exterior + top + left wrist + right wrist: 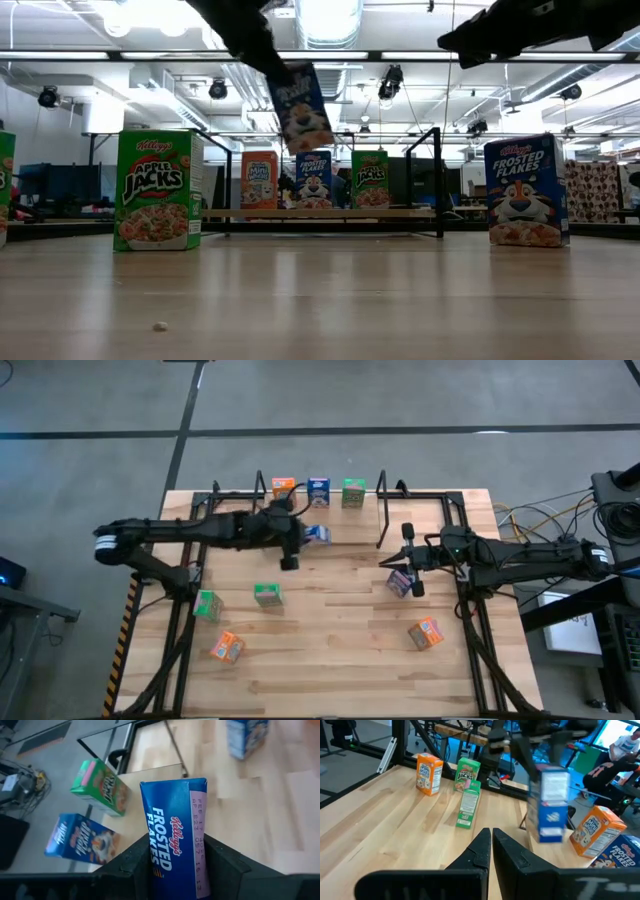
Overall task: Stack cereal on shelf
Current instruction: Put the left blue cereal box on the shelf
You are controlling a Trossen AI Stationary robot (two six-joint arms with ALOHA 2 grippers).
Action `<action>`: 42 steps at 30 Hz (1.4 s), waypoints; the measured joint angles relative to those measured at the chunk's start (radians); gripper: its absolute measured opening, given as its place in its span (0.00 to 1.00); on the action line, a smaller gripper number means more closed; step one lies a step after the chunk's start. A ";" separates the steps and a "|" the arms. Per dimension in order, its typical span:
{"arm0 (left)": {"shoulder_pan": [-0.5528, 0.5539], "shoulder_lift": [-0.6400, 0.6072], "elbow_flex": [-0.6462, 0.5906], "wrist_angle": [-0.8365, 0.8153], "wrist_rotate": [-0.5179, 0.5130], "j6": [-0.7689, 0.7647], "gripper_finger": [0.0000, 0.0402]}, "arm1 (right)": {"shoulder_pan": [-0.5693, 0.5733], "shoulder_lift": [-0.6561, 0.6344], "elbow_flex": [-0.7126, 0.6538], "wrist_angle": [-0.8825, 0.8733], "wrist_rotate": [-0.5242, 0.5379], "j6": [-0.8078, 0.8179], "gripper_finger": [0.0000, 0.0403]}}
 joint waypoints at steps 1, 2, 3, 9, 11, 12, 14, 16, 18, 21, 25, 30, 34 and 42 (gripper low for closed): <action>0.015 0.024 0.015 0.004 0.002 0.014 0.34 | 0.000 0.000 -0.001 -0.001 0.000 -0.003 0.02; 0.031 0.048 0.030 0.006 0.010 0.026 0.34 | 0.000 0.001 -0.001 -0.002 0.000 -0.005 0.02; 0.049 0.071 0.042 0.004 0.019 0.037 0.34 | 0.000 0.002 -0.001 0.000 0.000 -0.007 0.02; 0.153 0.177 0.074 0.035 0.111 0.057 0.34 | 0.000 0.002 -0.001 -0.001 0.000 -0.013 0.02; 0.182 0.200 0.071 0.071 0.153 0.070 0.34 | 0.000 0.002 -0.001 -0.001 0.000 -0.022 0.02; 0.197 0.209 0.069 0.076 0.164 0.077 0.34 | 0.000 0.002 -0.001 -0.001 0.000 -0.024 0.02; 0.219 0.226 0.068 0.088 0.167 0.084 0.34 | 0.000 0.002 -0.001 -0.001 0.000 -0.025 0.02; 0.237 0.240 0.068 0.094 0.171 0.087 0.34 | 0.000 0.002 -0.001 -0.001 0.000 -0.025 0.02; 0.252 0.249 0.069 0.094 0.191 0.096 0.34 | 0.000 0.002 -0.001 0.000 0.000 -0.026 0.02; 0.262 0.254 0.069 0.093 0.218 0.107 0.34 | 0.000 0.002 -0.001 0.002 0.000 -0.028 0.02; 0.270 0.254 0.069 0.095 0.219 0.112 0.36 | 0.000 0.002 0.000 0.004 0.000 -0.033 0.02; 0.276 0.254 0.069 0.097 0.218 0.115 0.41 | 0.000 0.002 0.000 0.004 0.000 -0.047 0.02; 0.276 0.254 0.068 0.097 0.212 0.115 0.46 | -0.001 0.002 0.001 0.004 0.000 -0.047 0.02; 0.274 0.246 0.067 0.101 0.208 0.115 0.51 | -0.001 0.002 0.001 0.020 0.000 -0.052 0.02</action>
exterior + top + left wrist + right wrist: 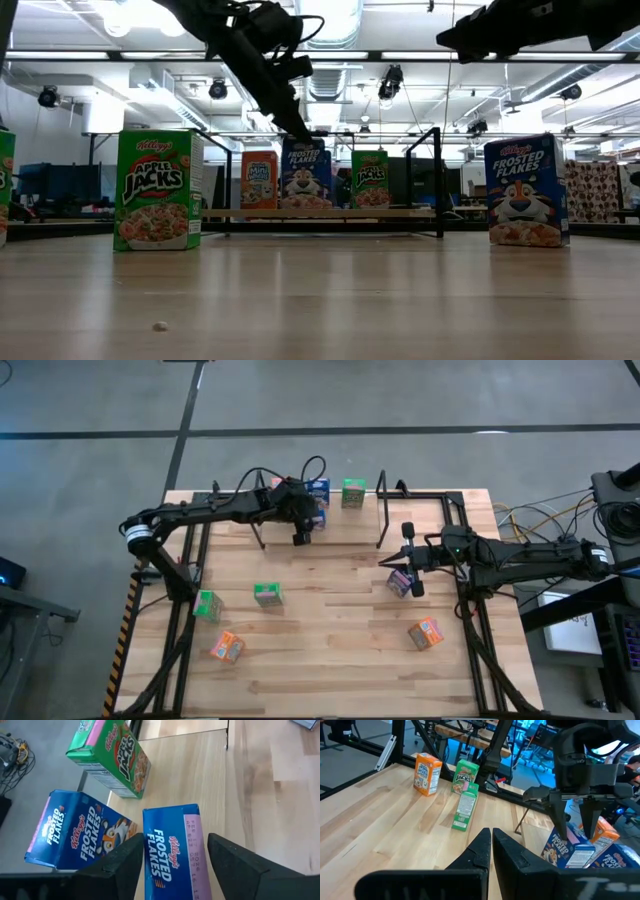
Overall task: Stack cereal on shelf
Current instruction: Put the left blue cereal box on the shelf
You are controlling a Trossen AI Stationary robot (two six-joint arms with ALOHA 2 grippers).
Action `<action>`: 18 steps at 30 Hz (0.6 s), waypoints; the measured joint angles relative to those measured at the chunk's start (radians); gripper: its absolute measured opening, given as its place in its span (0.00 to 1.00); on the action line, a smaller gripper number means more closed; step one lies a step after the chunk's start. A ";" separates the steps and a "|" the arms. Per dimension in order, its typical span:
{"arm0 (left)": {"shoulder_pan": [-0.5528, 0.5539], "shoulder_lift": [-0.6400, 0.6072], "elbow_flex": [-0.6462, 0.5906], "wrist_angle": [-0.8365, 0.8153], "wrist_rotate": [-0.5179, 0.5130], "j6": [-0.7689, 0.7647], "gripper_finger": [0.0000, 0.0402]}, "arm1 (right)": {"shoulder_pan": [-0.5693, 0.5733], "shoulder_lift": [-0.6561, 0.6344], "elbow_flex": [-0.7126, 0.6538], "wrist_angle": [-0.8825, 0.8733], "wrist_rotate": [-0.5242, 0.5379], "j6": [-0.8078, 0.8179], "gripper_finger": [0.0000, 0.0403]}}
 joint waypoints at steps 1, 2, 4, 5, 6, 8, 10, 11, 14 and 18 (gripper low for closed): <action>-0.001 -0.004 0.000 -0.001 0.000 -0.001 0.51 | 0.000 0.000 0.000 0.004 0.000 0.000 0.02; -0.001 -0.011 -0.001 -0.004 0.000 -0.006 0.51 | 0.000 0.000 0.000 0.005 0.000 0.003 0.02; -0.005 -0.031 -0.001 -0.015 0.000 -0.013 0.51 | 0.000 0.000 0.000 0.006 0.000 0.008 0.02; -0.007 -0.043 -0.001 -0.021 0.000 -0.015 0.51 | 0.000 0.000 0.000 0.007 0.000 0.009 0.02; -0.010 -0.056 -0.001 -0.026 0.000 -0.016 0.51 | 0.000 0.000 0.000 0.009 0.000 0.011 0.02; -0.017 -0.085 -0.001 -0.047 0.001 -0.019 0.51 | 0.000 0.000 0.000 0.019 0.000 0.022 0.02; -0.028 -0.118 -0.003 -0.064 0.001 -0.028 0.51 | 0.000 0.002 0.001 0.040 0.001 0.031 0.02; -0.034 -0.137 -0.007 -0.067 0.001 -0.035 0.51 | 0.000 0.002 0.001 0.046 0.001 0.037 0.02; -0.054 -0.200 -0.046 -0.068 0.001 -0.042 0.51 | 0.000 0.002 0.001 0.069 0.003 0.058 0.02; -0.079 -0.276 -0.144 -0.023 0.005 -0.068 0.51 | 0.000 0.002 0.002 0.093 0.050 0.098 0.02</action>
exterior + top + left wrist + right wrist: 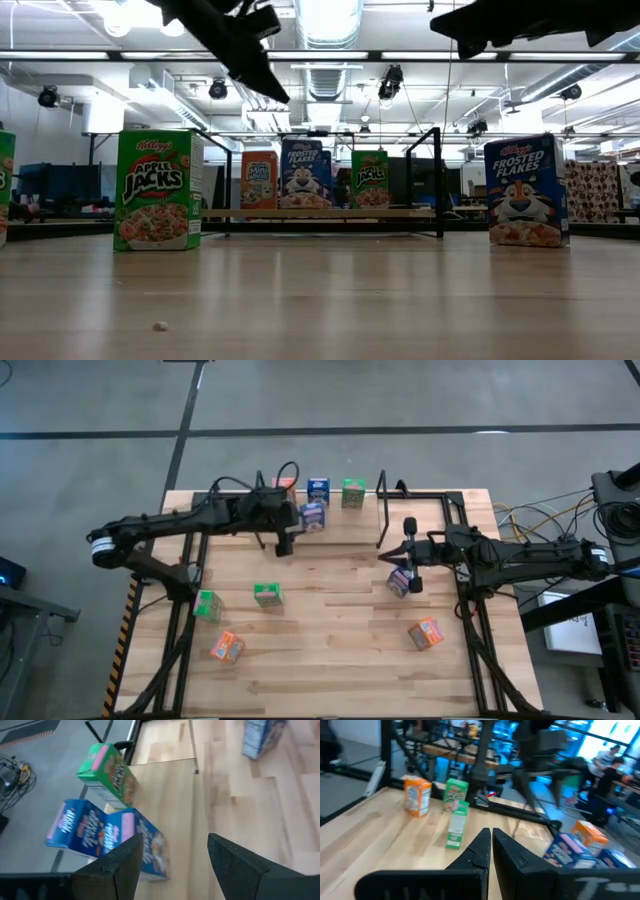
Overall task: Stack cereal on shelf
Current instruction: Put the left blue cereal box on the shelf
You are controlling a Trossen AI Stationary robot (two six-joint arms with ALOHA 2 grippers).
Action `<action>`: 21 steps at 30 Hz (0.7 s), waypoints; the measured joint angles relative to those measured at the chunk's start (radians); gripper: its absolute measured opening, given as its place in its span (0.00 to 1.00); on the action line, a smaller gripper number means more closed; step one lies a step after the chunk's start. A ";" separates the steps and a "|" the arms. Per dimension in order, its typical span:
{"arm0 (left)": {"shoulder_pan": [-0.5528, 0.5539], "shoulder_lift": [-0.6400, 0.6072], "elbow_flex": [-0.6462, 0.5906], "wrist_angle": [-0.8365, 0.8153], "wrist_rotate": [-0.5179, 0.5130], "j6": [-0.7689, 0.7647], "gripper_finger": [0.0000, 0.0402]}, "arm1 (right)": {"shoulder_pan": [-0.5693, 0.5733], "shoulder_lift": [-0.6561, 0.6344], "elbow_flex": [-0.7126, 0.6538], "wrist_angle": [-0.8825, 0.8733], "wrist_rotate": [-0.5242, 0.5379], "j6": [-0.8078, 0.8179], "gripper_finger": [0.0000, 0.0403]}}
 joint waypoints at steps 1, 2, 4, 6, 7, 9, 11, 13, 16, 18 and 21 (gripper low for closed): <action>-0.005 -0.019 -0.030 0.025 0.000 -0.009 0.51 | 0.000 0.000 0.000 -0.001 0.023 0.006 0.02; -0.008 -0.037 -0.063 0.056 0.000 -0.018 0.51 | 0.000 0.000 0.000 -0.003 0.045 0.008 0.02; -0.014 -0.068 -0.125 0.098 0.000 -0.031 0.51 | -0.001 0.000 0.000 -0.004 0.073 0.009 0.02; -0.015 -0.090 -0.180 0.143 -0.001 -0.034 0.51 | -0.001 0.000 0.000 -0.005 0.082 0.008 0.02; -0.015 -0.098 -0.206 0.162 -0.005 -0.034 0.51 | 0.000 0.000 0.000 -0.005 0.082 0.008 0.02; -0.015 -0.103 -0.246 0.214 -0.006 -0.036 0.49 | 0.000 0.000 0.000 -0.006 0.082 0.003 0.02; -0.013 -0.098 -0.278 0.260 -0.024 -0.037 0.45 | 0.000 0.000 0.000 -0.004 0.082 -0.002 0.02; -0.013 -0.080 -0.286 0.277 -0.072 -0.038 0.39 | 0.000 0.000 0.000 -0.004 0.082 -0.013 0.02; -0.011 -0.042 -0.283 0.273 -0.170 -0.038 0.28 | -0.001 0.000 0.000 -0.003 0.083 -0.023 0.02; -0.010 -0.014 -0.276 0.277 -0.201 -0.037 0.20 | -0.002 0.000 0.000 -0.003 0.083 -0.028 0.02; -0.003 0.031 -0.261 0.277 -0.217 -0.038 0.08 | -0.002 0.000 0.000 -0.003 0.083 -0.038 0.02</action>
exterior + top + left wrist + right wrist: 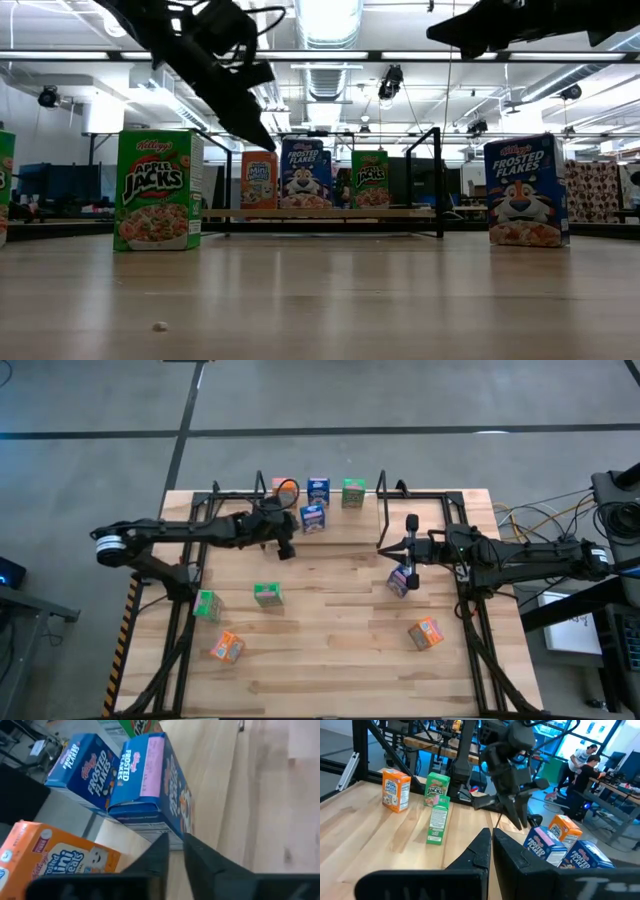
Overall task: Stack cereal on shelf
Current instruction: Put the left blue cereal box on the shelf
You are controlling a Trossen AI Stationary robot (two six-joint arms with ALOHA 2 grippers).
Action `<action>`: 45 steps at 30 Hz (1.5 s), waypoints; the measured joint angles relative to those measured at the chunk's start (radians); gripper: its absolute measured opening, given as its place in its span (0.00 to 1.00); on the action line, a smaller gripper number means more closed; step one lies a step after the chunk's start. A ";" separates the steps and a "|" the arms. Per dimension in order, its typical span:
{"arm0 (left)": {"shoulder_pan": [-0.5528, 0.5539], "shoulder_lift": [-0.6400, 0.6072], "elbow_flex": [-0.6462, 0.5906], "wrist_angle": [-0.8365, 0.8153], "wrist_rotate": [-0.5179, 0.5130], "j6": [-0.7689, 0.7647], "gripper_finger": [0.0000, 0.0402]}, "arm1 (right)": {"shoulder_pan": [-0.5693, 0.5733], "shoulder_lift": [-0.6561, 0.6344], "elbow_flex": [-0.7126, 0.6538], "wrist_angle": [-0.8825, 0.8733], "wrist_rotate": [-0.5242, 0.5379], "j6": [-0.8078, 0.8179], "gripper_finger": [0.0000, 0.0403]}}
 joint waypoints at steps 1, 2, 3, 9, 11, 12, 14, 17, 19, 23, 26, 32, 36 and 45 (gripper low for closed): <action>0.003 0.012 0.005 0.002 -0.006 0.000 0.04 | 0.000 0.000 0.000 0.000 0.000 -0.002 0.02; 0.007 0.025 0.012 0.005 -0.009 0.000 0.02 | 0.000 0.000 0.000 0.000 0.000 -0.003 0.02; 0.011 0.038 0.016 0.012 -0.015 0.000 0.01 | 0.000 0.000 0.000 0.000 0.000 -0.003 0.02; 0.034 0.105 0.065 0.023 -0.027 0.000 0.02 | 0.000 0.000 0.000 0.000 0.000 -0.007 0.02; 0.040 0.126 0.085 0.024 -0.027 0.000 0.01 | 0.000 0.000 0.000 0.000 0.000 -0.007 0.02; 0.043 0.133 0.092 0.023 -0.027 0.000 0.00 | 0.000 0.000 0.000 0.000 0.000 -0.007 0.02; 0.047 0.149 0.109 0.023 -0.027 0.000 0.00 | 0.000 0.000 0.000 0.000 0.000 -0.007 0.02; 0.057 0.160 0.116 0.019 -0.027 0.001 0.00 | 0.000 0.000 0.000 0.000 0.000 -0.007 0.02; 0.062 0.162 0.116 0.021 -0.027 0.001 0.00 | -0.001 0.000 0.000 -0.002 0.000 -0.010 0.02; 0.073 0.162 0.116 0.042 -0.027 -0.007 0.00 | -0.001 0.000 0.000 -0.002 0.000 -0.016 0.02; 0.076 0.162 0.116 0.079 -0.027 -0.012 0.00 | -0.001 0.000 0.000 -0.002 0.000 -0.016 0.02; 0.084 0.162 0.116 0.108 -0.057 -0.023 0.00 | -0.001 0.000 0.000 -0.003 0.000 -0.015 0.02; 0.084 0.162 0.116 0.083 -0.102 -0.045 0.00 | -0.001 0.000 0.000 -0.006 0.000 -0.016 0.02; 0.060 0.147 0.116 -0.020 0.097 -0.056 0.00 | -0.001 0.000 0.000 -0.007 0.000 -0.024 0.02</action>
